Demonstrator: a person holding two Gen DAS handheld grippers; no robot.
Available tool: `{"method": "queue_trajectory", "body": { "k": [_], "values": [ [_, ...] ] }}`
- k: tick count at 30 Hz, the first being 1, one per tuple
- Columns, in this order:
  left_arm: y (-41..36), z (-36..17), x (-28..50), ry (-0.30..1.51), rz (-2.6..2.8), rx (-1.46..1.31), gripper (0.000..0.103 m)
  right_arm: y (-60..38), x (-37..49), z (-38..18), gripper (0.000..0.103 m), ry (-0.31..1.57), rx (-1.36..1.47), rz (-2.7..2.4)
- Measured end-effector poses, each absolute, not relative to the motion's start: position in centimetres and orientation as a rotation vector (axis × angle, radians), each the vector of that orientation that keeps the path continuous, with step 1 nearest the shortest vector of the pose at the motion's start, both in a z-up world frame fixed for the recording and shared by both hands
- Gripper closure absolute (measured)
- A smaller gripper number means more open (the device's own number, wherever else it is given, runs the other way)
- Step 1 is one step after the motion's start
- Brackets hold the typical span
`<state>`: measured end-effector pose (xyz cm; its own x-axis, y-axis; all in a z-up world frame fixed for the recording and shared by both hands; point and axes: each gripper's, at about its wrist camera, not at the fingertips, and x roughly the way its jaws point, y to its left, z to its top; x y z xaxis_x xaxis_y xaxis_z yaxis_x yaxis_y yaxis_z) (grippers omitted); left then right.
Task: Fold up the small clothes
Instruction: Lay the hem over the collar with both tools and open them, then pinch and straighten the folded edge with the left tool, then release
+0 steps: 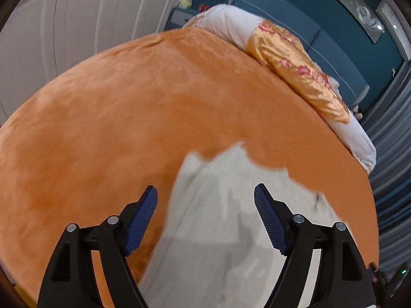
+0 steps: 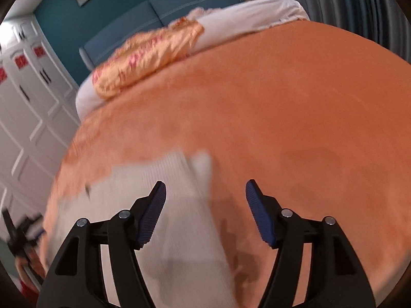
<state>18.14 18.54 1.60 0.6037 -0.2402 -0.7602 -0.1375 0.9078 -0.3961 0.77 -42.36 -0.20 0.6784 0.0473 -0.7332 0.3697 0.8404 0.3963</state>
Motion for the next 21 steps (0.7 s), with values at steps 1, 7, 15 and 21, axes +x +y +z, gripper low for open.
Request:
{"method": "queue_trajectory", "body": {
  "k": [1, 7, 15, 21],
  "values": [
    [18.9, 1.4, 17.2, 0.946, -0.066, -0.457, 0.028, -42.3, -1.4, -1.1, 0.041, 0.854, 0.589, -0.187],
    [19.5, -3.3, 12.4, 1.110, -0.041, -0.537, 0.028, -41.4, -5.0, -5.1, 0.039, 0.926, 0.785, -0.171],
    [18.8, -2.2, 12.1, 1.123, -0.060, -0.508, 0.086, -37.9, -1.2, -3.5, 0.093, 0.933, 0.721, -0.086],
    [20.4, 0.1, 9.0, 1.138, -0.095, -0.434, 0.089, -39.1, -5.3, 0.9, 0.095, 0.879, 0.646, -0.119]
  ]
}}
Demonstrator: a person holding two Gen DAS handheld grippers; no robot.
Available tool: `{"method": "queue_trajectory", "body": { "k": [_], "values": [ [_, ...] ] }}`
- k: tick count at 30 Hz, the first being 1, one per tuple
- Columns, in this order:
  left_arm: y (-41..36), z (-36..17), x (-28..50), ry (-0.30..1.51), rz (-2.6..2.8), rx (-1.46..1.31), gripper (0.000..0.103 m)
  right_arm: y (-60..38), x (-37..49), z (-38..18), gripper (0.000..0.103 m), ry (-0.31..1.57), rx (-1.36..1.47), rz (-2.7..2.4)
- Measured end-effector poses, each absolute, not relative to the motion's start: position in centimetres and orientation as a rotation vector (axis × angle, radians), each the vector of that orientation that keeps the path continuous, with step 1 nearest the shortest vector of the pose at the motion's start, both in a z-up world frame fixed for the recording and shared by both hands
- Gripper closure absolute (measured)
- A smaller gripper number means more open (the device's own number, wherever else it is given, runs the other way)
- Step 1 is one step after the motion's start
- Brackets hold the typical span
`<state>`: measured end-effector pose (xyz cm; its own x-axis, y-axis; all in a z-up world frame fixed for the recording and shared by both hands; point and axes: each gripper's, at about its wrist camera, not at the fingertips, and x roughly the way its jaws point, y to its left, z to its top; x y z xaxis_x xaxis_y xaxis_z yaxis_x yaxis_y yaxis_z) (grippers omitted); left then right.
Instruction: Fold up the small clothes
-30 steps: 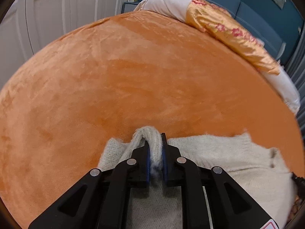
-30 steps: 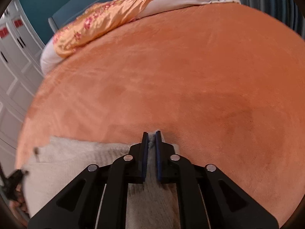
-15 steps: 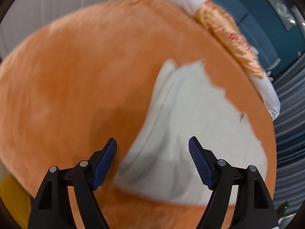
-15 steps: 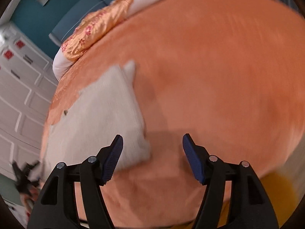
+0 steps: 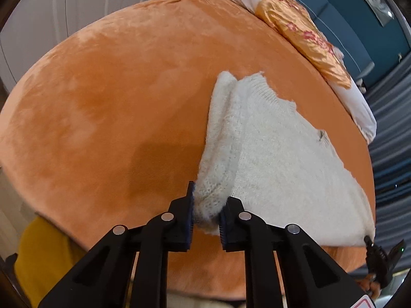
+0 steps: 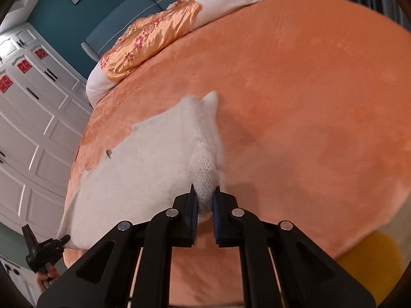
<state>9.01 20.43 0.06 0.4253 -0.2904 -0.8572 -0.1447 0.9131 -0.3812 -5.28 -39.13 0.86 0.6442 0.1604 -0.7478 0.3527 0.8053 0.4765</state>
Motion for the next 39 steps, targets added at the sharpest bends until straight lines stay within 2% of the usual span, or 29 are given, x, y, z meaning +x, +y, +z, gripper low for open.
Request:
{"method": "queue_trajectory", "body": {
  "k": [4, 7, 9, 12, 13, 14, 15, 16, 19, 23, 24, 26, 27, 28, 29, 30, 31, 32, 37, 39],
  "values": [
    [21.1, -2.6, 6.4, 1.231, -0.066, -0.408, 0.089, -38.5, -8.0, -2.2, 0.095, 1.041, 0.585, -0.151],
    [21.1, -3.8, 5.6, 1.230, -0.038, -0.420, 0.085, -37.1, -7.8, -4.9, 0.093, 1.156, 0.544, -0.137],
    [20.6, -2.4, 5.9, 1.195, -0.032, -0.407, 0.080, -36.7, -6.9, -3.6, 0.079, 1.137, 0.494, -0.153],
    [20.1, 0.9, 6.3, 1.124, -0.057, -0.376, 0.078, -36.7, -6.2, -1.2, 0.063, 1.067, 0.421, -0.184],
    [19.9, 2.6, 6.7, 1.070, -0.084, -0.371, 0.071, -36.8, -5.8, 0.0, 0.060, 1.030, 0.390, -0.190],
    [19.8, 3.6, 7.0, 1.036, -0.099, -0.365, 0.064, -37.0, -5.1, 0.9, 0.052, 0.992, 0.369, -0.184],
    [19.5, 4.6, 7.8, 1.001, -0.110, -0.355, 0.048, -37.2, -4.3, 1.5, 0.047, 0.967, 0.360, -0.176],
    [19.0, 5.5, 9.1, 0.964, -0.125, -0.342, 0.039, -37.4, -3.5, 1.9, 0.046, 0.950, 0.357, -0.171],
    [17.4, 5.2, 13.6, 0.952, -0.147, -0.331, 0.036, -38.3, -0.4, 2.3, 0.046, 0.897, 0.372, -0.135],
    [15.9, 1.1, 19.1, 1.072, -0.160, -0.389, 0.036, -38.5, 5.2, 1.1, 0.041, 0.897, 0.391, -0.155],
    [15.8, 0.4, 19.7, 1.097, -0.150, -0.399, 0.036, -38.4, 6.6, 0.6, 0.036, 0.904, 0.385, -0.172],
    [15.1, -1.5, 21.2, 1.128, -0.145, -0.392, 0.036, -37.9, 8.0, -0.4, 0.033, 0.923, 0.383, -0.180],
    [14.8, -2.3, 21.7, 1.136, -0.133, -0.382, 0.041, -37.8, 8.7, -1.1, 0.033, 0.939, 0.385, -0.182],
    [14.6, -2.6, 21.8, 1.142, -0.129, -0.376, 0.056, -37.6, 9.4, -1.9, 0.036, 0.961, 0.383, -0.178],
    [14.4, -3.0, 22.1, 1.151, -0.137, -0.372, 0.070, -37.4, 9.9, -2.6, 0.052, 0.986, 0.377, -0.164],
    [14.1, -3.3, 22.3, 1.163, -0.154, -0.362, 0.094, -37.2, 10.2, -3.0, 0.075, 1.003, 0.371, -0.157],
    [14.1, -3.2, 22.2, 1.162, -0.161, -0.355, 0.095, -36.9, 10.5, -3.2, 0.089, 1.013, 0.377, -0.132],
    [14.0, -2.8, 22.1, 1.142, -0.166, -0.348, 0.096, -36.8, 10.5, -2.8, 0.095, 0.997, 0.386, -0.115],
    [15.5, 2.0, 21.8, 0.987, -0.160, -0.373, 0.097, -37.8, 8.4, 4.6, 0.096, 0.705, 0.458, -0.044],
    [16.6, 3.1, 22.1, 0.941, -0.114, -0.370, 0.097, -39.0, 7.9, 5.9, 0.097, 0.645, 0.476, -0.075]
  ]
}}
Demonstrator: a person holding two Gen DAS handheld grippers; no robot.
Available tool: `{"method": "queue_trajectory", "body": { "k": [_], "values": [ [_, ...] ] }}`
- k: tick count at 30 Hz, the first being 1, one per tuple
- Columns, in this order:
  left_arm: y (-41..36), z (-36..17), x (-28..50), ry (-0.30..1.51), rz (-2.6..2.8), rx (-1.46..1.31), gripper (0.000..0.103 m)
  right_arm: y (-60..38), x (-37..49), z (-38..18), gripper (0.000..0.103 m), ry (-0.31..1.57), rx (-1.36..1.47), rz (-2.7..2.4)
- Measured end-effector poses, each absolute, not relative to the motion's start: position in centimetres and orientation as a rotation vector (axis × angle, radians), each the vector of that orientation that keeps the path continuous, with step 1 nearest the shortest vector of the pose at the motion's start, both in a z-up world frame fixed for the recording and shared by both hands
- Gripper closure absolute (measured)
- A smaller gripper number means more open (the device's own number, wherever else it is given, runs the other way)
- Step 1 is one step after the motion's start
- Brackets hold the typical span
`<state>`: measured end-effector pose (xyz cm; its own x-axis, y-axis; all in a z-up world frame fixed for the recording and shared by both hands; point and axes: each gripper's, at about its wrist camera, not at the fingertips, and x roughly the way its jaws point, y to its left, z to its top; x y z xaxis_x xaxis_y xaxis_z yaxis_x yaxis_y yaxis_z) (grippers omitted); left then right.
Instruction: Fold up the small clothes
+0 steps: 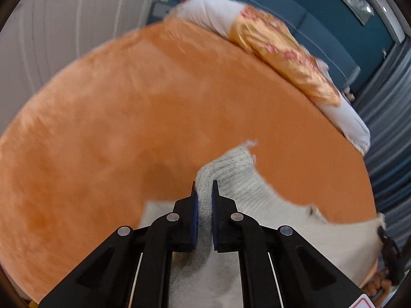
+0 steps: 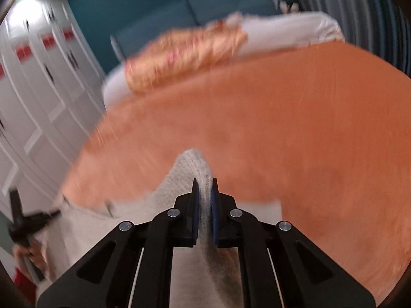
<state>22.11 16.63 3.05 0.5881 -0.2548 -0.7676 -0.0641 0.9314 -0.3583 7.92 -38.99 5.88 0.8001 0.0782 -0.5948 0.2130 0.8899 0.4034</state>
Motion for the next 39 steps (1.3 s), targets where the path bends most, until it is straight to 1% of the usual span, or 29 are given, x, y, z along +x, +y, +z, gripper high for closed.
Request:
{"method": "queue_trajectory", "body": {
  "k": [1, 3, 6, 7, 8, 11, 12, 13, 14, 15, 18, 21, 23, 25, 27, 28, 29, 30, 33, 34, 36, 38, 39],
  "values": [
    [17.0, 2.8, 22.3, 0.940, -0.094, -0.358, 0.097, -39.9, 8.0, 5.5, 0.097, 0.646, 0.485, -0.105],
    [18.0, 0.2, 23.2, 1.001, -0.063, -0.379, 0.097, -41.5, 8.8, 2.8, 0.097, 0.711, 0.514, -0.146],
    [17.8, -5.1, 23.8, 1.116, -0.006, -0.331, 0.096, -42.0, 10.7, -3.6, 0.097, 0.899, 0.497, -0.198],
    [17.9, -5.6, 23.6, 1.103, -0.004, -0.322, 0.095, -41.6, 11.1, -5.5, 0.097, 0.954, 0.474, -0.199],
    [17.7, -5.4, 23.4, 1.078, 0.004, -0.309, 0.095, -41.3, 11.1, -5.8, 0.097, 0.950, 0.455, -0.203],
    [17.3, -4.9, 23.7, 1.082, 0.008, -0.296, 0.094, -40.8, 11.5, -4.4, 0.093, 0.949, 0.457, -0.181],
    [17.3, -4.5, 23.6, 1.079, 0.004, -0.290, 0.091, -40.6, 11.4, -3.6, 0.090, 0.945, 0.452, -0.185],
    [17.3, -4.2, 23.4, 1.075, -0.001, -0.291, 0.087, -40.3, 11.0, -2.9, 0.089, 0.932, 0.434, -0.206],
    [17.1, -3.3, 22.9, 1.062, -0.004, -0.291, 0.087, -39.9, 10.1, -1.3, 0.085, 0.895, 0.403, -0.235],
    [17.0, -2.5, 22.4, 1.050, 0.000, -0.286, 0.087, -39.9, 9.3, -0.6, 0.084, 0.870, 0.401, -0.236],
    [15.0, 1.4, 18.7, 0.967, -0.015, -0.252, 0.089, -36.7, 6.3, 2.5, 0.084, 0.802, 0.436, -0.107],
    [10.6, 3.8, 14.5, 0.928, -0.154, -0.238, 0.089, -29.7, 3.9, 3.3, 0.084, 0.848, 0.391, 0.103],
    [7.3, 3.3, 12.1, 0.966, -0.257, -0.223, 0.088, -23.9, 2.6, 2.4, 0.084, 0.917, 0.357, 0.261],
    [4.5, 1.5, 10.4, 1.030, -0.312, -0.169, 0.087, -19.7, 1.3, 0.7, 0.086, 0.982, 0.321, 0.354],
    [3.2, -1.0, 9.1, 1.108, -0.311, -0.106, 0.087, -18.7, 0.1, -1.3, 0.088, 1.040, 0.293, 0.352],
    [3.5, -1.8, 8.7, 1.133, -0.305, -0.101, 0.087, -19.3, -0.3, -1.7, 0.088, 1.043, 0.282, 0.329],
    [4.5, -2.3, 8.1, 1.137, -0.297, -0.117, 0.088, -20.2, -0.8, -2.0, 0.092, 1.051, 0.286, 0.307],
    [5.6, -2.3, 7.6, 1.139, -0.285, -0.129, 0.089, -22.7, -1.7, -2.2, 0.101, 1.058, 0.315, 0.258],
    [9.8, -2.8, 6.3, 1.168, -0.205, -0.141, 0.090, -29.3, -4.1, -3.0, 0.103, 1.091, 0.348, 0.078],
    [10.9, -3.1, 5.8, 1.173, -0.186, -0.147, 0.095, -31.3, -5.0, -3.5, 0.103, 1.111, 0.344, -0.001],
    [12.8, -3.6, 5.0, 1.181, -0.176, -0.176, 0.095, -34.7, -6.3, -3.8, 0.103, 1.123, 0.474, -0.038],
    [13.7, -3.5, 4.4, 1.179, -0.168, -0.228, 0.096, -35.6, -6.8, -2.6, 0.103, 1.091, 0.486, -0.072],
    [13.7, -3.4, 4.3, 1.177, -0.160, -0.235, 0.096, -35.7, -7.1, -2.1, 0.100, 1.067, 0.469, -0.088]
  ]
}}
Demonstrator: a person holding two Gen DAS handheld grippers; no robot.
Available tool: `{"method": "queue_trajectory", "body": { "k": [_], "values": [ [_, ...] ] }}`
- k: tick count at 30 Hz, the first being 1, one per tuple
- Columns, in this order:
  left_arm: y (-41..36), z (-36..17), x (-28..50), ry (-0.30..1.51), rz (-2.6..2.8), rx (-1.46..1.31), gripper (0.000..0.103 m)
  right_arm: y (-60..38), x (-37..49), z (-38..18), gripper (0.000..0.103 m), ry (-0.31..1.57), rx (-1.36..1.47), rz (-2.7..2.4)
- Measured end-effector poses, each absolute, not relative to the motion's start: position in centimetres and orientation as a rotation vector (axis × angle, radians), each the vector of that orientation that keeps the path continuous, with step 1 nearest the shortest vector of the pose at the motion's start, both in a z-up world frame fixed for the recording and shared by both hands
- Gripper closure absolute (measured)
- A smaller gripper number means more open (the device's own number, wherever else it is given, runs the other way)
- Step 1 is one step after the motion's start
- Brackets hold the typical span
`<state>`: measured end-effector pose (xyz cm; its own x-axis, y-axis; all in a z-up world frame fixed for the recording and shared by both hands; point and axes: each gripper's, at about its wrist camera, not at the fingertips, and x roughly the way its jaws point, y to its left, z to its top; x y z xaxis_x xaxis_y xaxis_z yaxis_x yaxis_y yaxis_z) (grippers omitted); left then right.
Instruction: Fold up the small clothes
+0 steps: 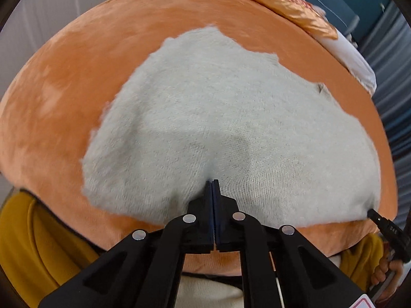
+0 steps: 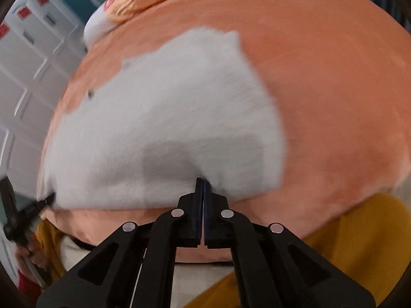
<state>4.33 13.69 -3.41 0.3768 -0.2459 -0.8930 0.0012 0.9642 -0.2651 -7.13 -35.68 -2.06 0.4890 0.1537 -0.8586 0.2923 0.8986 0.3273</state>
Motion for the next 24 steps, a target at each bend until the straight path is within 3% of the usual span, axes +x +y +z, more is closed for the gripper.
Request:
{"method": "queue_trajectory", "body": {
  "k": [1, 3, 4, 8, 10, 11, 14, 19, 24],
  "values": [
    [13.5, -3.4, 4.3, 1.175, -0.153, -0.237, 0.096, -36.0, -7.5, -1.1, 0.095, 1.031, 0.454, -0.136],
    [13.1, -3.3, 4.1, 1.169, -0.137, -0.227, 0.096, -36.9, -7.6, -0.5, 0.067, 0.991, 0.486, -0.188],
    [12.7, -3.2, 4.1, 1.164, -0.132, -0.214, 0.096, -37.5, -7.6, -0.6, 0.064, 0.986, 0.503, -0.216],
    [12.1, -3.4, 4.1, 1.147, -0.124, -0.182, 0.096, -37.9, -5.8, -3.0, 0.063, 1.076, 0.529, -0.209],
    [12.2, -3.6, 4.2, 1.143, -0.124, -0.181, 0.096, -37.5, -5.4, -3.1, 0.088, 1.061, 0.561, -0.161],
    [12.1, -3.6, 4.2, 1.143, -0.124, -0.176, 0.096, -37.5, -5.6, -2.1, 0.092, 1.032, 0.548, -0.168],
    [12.3, -3.7, 4.2, 1.142, -0.125, -0.167, 0.096, -37.4, -6.2, 0.9, 0.094, 0.925, 0.499, -0.207],
    [11.8, -3.9, 3.9, 1.134, -0.115, -0.126, 0.096, -37.9, -4.5, -5.0, 0.094, 1.134, 0.451, -0.263],
    [11.6, -3.9, 3.8, 1.119, -0.111, -0.101, 0.095, -36.7, -3.6, -3.4, 0.093, 1.130, 0.411, -0.273]
  ]
}}
